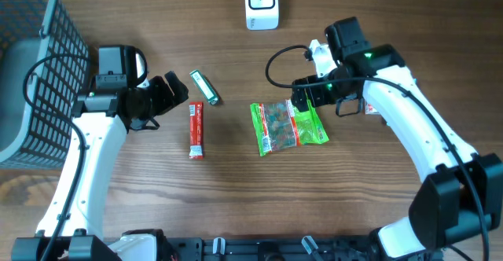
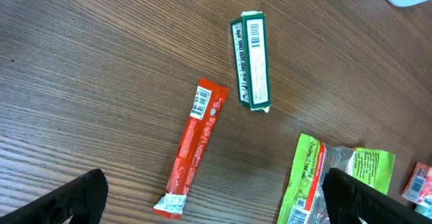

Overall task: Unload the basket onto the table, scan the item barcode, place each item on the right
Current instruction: 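Grasp the green snack bag at center with the right gripper, then lift the green snack bag and hold it under the scanner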

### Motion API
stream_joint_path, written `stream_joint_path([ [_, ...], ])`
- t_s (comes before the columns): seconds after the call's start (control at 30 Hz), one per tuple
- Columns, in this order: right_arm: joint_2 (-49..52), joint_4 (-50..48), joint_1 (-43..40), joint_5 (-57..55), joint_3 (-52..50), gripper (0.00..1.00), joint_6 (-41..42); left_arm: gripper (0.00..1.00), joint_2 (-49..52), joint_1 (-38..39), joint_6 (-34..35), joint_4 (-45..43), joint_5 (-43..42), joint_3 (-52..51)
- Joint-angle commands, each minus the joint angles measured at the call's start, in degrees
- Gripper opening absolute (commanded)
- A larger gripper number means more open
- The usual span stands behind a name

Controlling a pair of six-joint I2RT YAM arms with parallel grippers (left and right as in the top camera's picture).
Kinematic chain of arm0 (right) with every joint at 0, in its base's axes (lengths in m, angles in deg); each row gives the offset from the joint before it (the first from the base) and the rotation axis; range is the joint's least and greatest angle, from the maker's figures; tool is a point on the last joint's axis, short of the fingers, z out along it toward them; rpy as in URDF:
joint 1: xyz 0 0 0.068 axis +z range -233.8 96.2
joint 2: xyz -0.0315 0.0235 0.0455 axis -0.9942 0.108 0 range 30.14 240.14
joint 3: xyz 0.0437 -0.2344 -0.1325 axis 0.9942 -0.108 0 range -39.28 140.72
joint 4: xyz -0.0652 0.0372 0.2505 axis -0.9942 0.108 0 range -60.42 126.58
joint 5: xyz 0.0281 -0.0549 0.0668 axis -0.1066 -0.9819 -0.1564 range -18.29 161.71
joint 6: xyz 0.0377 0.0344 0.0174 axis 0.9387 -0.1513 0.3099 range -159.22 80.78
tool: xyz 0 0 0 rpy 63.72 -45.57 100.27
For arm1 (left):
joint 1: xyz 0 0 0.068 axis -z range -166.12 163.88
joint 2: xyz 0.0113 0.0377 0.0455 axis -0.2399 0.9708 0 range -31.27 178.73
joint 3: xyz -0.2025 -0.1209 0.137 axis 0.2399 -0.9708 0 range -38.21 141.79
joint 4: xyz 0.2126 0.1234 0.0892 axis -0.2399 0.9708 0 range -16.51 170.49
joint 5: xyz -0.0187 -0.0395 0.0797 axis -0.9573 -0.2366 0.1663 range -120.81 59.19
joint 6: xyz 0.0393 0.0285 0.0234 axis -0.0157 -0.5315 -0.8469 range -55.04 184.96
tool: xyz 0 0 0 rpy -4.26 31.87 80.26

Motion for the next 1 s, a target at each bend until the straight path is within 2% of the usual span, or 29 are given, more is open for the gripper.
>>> stream_joint_path([
  [0.0, 0.0, 3.0, -0.2, 1.4, -1.3, 0.80, 3.4, 1.00, -0.2, -0.1, -1.3, 0.0, -0.5, 0.5],
  [0.13, 0.1, -3.5, 0.0, 1.4, -9.8, 0.85, 11.1, 1.00, -0.2, -0.1, -1.3, 0.0, -0.5, 0.5],
  [0.2, 0.1, -8.5, 1.4, 0.2, -14.2, 0.91, 12.2, 1.00, -0.2, -0.1, -1.3, 0.0, -0.5, 0.5],
  [0.3, 0.2, -13.0, 5.9, -9.1, -17.1, 0.97, 12.4, 1.00, -0.2, -0.1, -1.3, 0.0, -0.5, 0.5],
  [0.37, 0.2, -16.1, 8.7, -9.7, -18.4, 0.99, 13.0, 1.00, -0.2, -0.1, -1.3, 0.0, -0.5, 0.5],
  [0.47, 0.2, -18.1, 9.9, -16.6, -19.8, 1.00, 17.9, 1.00, -0.2, -0.1, -1.3, 0.0, -0.5, 0.5],
  [0.7, 0.5, -22.4, 10.0, -9.8, -24.2, 1.00, 18.1, 1.00, -0.2, -0.1, -1.3, 0.0, -0.5, 0.5],
  [0.87, 0.7, -25.6, 10.0, -9.2, -29.0, 0.88, 18.2, 1.00, -0.2, -0.1, -1.3, 0.0, -0.5, 0.5],
  [0.97, 0.7, -26.7, 9.9, -7.6, -30.3, 0.70, 18.2, 1.00, -0.2, -0.1, -1.3, 0.0, -0.5, 0.5],
])
